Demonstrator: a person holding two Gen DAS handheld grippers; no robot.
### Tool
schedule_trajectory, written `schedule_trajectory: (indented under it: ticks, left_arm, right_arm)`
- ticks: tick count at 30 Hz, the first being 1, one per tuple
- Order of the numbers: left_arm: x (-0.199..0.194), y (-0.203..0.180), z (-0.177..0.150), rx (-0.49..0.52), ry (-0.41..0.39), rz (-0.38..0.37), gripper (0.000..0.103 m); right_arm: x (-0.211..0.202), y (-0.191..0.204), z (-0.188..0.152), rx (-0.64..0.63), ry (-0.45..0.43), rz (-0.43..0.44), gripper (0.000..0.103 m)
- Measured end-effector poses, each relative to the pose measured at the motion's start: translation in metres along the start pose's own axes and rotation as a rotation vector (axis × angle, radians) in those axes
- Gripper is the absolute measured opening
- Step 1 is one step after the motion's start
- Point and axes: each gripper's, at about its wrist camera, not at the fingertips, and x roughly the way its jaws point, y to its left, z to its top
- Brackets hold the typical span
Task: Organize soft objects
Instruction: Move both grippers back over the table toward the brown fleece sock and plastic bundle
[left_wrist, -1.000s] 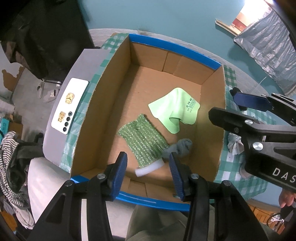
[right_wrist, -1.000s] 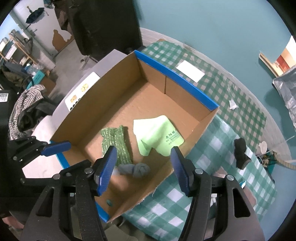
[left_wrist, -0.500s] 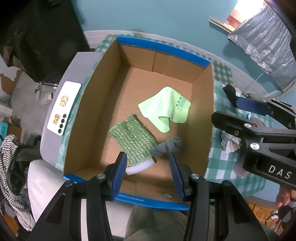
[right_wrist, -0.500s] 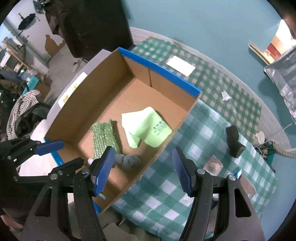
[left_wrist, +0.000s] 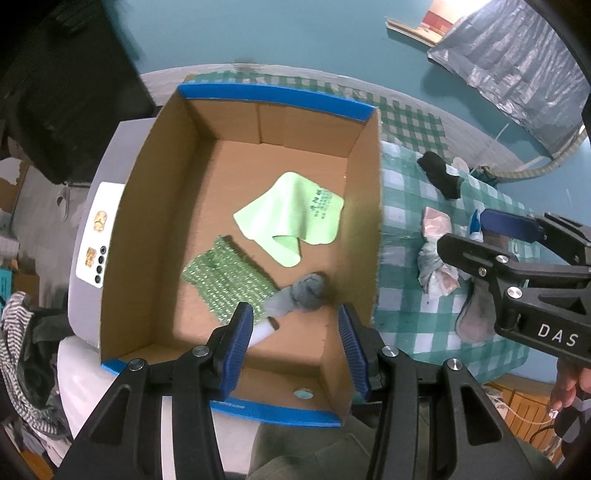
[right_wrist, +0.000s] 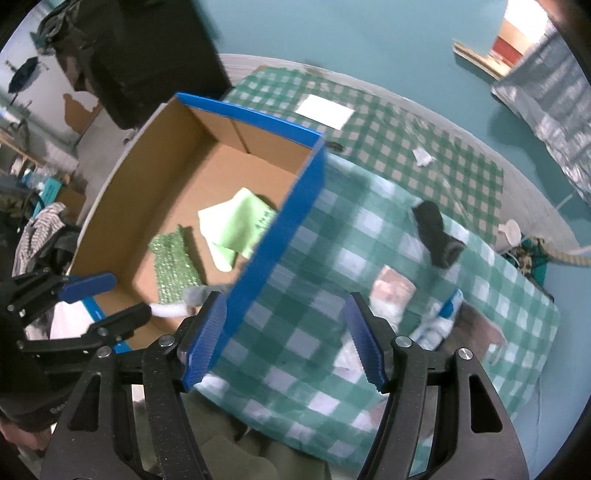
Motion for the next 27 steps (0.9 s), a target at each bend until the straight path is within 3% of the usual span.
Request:
schedule_trajectory:
  ticks: [27]
  left_arm:
    - [0.004,-0.076,0.014,0.128,0.010,-0.045,0.049]
  right_arm:
    - [-0.005,-0.109,-0.062,0.208,0.058,-0.123,0.067]
